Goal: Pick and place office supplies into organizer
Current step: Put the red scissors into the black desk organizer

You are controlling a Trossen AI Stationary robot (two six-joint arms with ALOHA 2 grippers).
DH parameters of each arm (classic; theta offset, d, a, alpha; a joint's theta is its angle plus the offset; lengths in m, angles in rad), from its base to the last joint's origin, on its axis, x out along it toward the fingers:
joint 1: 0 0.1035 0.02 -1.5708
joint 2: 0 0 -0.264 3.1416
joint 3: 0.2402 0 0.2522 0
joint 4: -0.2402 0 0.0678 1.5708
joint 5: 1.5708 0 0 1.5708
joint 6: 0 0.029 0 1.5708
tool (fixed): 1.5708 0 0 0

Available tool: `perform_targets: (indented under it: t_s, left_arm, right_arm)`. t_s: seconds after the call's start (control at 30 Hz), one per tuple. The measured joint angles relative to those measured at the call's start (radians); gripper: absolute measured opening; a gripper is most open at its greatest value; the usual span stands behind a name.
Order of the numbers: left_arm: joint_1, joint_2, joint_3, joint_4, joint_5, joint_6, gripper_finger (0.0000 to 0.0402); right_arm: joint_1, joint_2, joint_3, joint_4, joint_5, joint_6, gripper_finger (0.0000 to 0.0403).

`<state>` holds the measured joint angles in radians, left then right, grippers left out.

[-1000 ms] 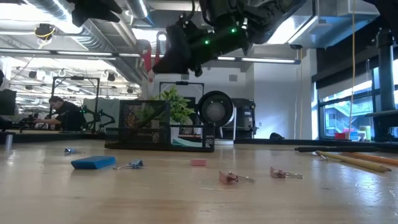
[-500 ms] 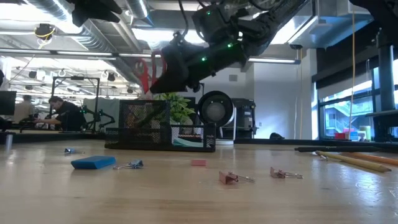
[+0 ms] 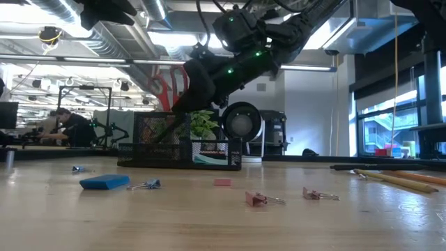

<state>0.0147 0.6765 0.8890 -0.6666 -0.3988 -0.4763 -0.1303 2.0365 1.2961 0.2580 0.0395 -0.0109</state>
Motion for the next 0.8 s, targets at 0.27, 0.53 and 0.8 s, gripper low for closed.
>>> perform_targets:
  t_s: [0.27, 0.53, 0.8]
  left_arm:
    - [0.000, 0.000, 0.000, 0.000, 0.000, 0.000, 0.0122]
    - [0.000, 0.000, 0.000, 0.000, 0.000, 0.000, 0.0123]
    - [0.000, 0.000, 0.000, 0.000, 0.000, 0.000, 0.0123]
  right_arm:
    - [0.000, -0.001, 0.001, -0.010, 0.000, 0.000, 0.0044]
    - [0.000, -0.002, 0.001, -0.012, 0.000, -0.045, 0.0058]
    - [0.002, -0.001, -0.001, -0.019, 0.000, -0.050, 0.0074]
